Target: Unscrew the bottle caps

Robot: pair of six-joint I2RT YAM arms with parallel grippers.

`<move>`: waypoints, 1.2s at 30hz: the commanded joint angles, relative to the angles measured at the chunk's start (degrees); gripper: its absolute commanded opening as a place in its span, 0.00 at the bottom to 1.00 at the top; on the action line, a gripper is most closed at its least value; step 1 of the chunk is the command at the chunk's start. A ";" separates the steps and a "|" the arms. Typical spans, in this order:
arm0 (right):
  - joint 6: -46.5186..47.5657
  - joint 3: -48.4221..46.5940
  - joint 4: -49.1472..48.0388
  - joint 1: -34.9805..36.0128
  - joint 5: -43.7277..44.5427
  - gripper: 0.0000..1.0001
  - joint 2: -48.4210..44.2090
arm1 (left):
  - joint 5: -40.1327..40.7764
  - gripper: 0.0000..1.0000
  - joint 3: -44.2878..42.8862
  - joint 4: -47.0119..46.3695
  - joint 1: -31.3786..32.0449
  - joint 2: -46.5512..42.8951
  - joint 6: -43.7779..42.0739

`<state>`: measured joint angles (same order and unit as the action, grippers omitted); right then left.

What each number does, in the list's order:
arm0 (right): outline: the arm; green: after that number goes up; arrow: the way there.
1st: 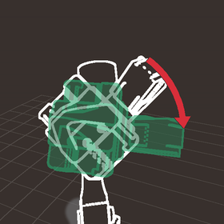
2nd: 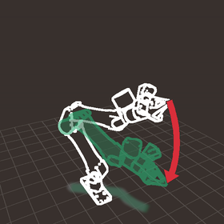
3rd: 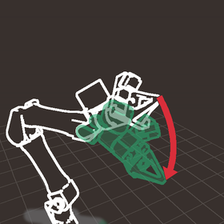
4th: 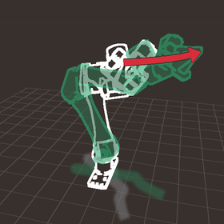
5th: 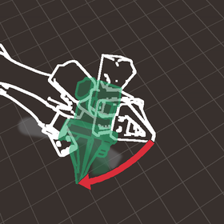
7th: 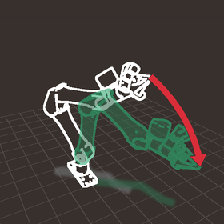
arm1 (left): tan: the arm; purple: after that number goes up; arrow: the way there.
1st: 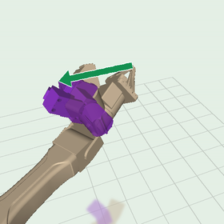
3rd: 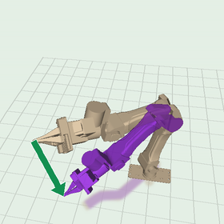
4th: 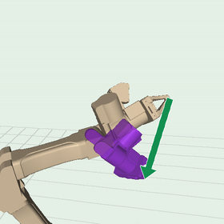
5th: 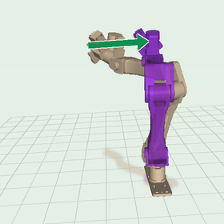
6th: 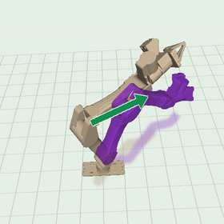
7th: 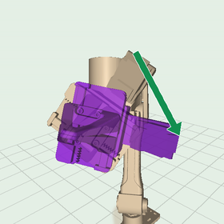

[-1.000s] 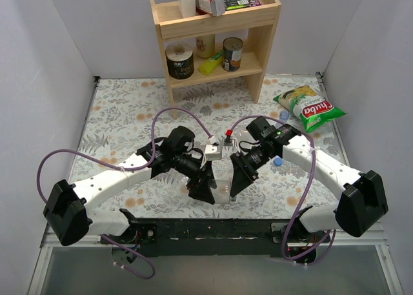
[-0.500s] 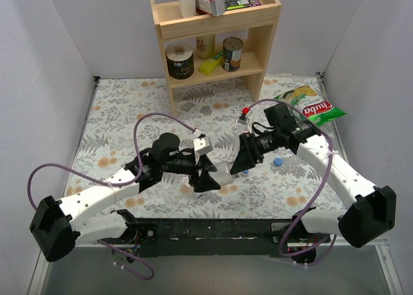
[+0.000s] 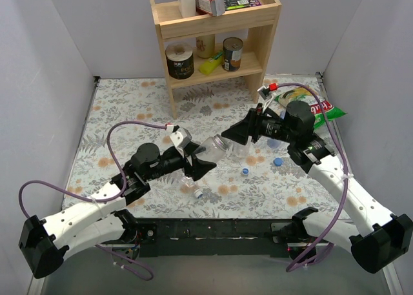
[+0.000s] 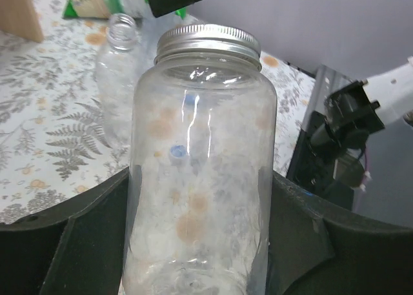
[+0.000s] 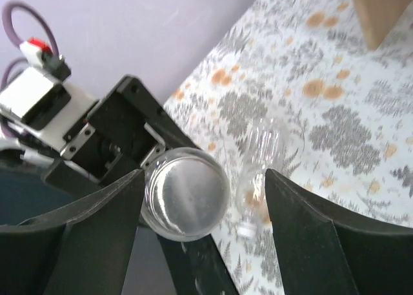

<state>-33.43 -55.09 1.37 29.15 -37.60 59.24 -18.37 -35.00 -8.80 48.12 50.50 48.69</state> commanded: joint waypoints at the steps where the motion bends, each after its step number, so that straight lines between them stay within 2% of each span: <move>1: -4.36 -0.28 -12.35 3.45 13.59 0.82 -1.32 | 9.74 0.06 2.39 -5.26 0.13 -4.70 1.24; 6: -5.94 -0.28 -14.38 8.64 20.81 0.81 0.60 | 12.13 0.06 2.66 -5.00 0.22 -6.37 0.80; 15: -7.97 -1.33 -17.19 13.92 21.96 0.81 4.74 | 14.85 0.06 3.62 -5.87 0.13 -8.31 0.88; 21: -8.32 -0.99 -17.62 14.62 22.40 0.75 5.01 | 15.82 0.06 3.45 -5.26 0.13 -8.84 0.53; 24: -8.32 -0.63 -17.98 14.71 22.57 0.62 5.18 | 15.65 0.06 3.63 -5.35 0.22 -8.75 0.53; 25: -8.32 -0.46 -18.41 14.80 22.40 0.50 5.09 | 15.56 0.06 3.54 -5.35 0.22 -8.67 0.53; 29: -8.32 -0.54 -18.50 14.89 21.96 0.26 5.45 | 15.12 0.07 3.36 -5.26 0.22 -8.23 0.53; 31: -7.88 -0.46 -18.42 14.97 22.05 0.14 5.53 | 15.03 0.11 3.19 -5.09 0.13 -7.88 0.88; 32: -7.53 -0.46 -18.07 14.97 22.31 0.09 5.53 | 15.12 0.27 3.10 -4.92 0.22 -7.70 0.97; 33: -6.57 -0.54 -17.80 15.06 22.40 0.06 5.53 | 15.03 0.37 2.93 -4.65 0.22 -7.09 1.15; 34: -6.04 -0.72 -17.45 15.24 22.57 0.01 5.62 | 15.12 0.43 2.58 -4.30 0.22 -6.73 1.32; 35: -5.51 -0.81 -16.84 15.24 22.84 0.01 5.62 | 14.77 0.51 2.05 -3.78 0.22 -6.38 1.41; 36: -4.72 -0.98 -16.66 15.41 22.84 0.01 5.62 | 14.33 0.55 1.87 -3.60 0.22 -5.51 1.50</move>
<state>-41.28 -54.92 -13.39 43.81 -15.94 64.88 -3.77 -31.53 -12.97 48.12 43.38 50.02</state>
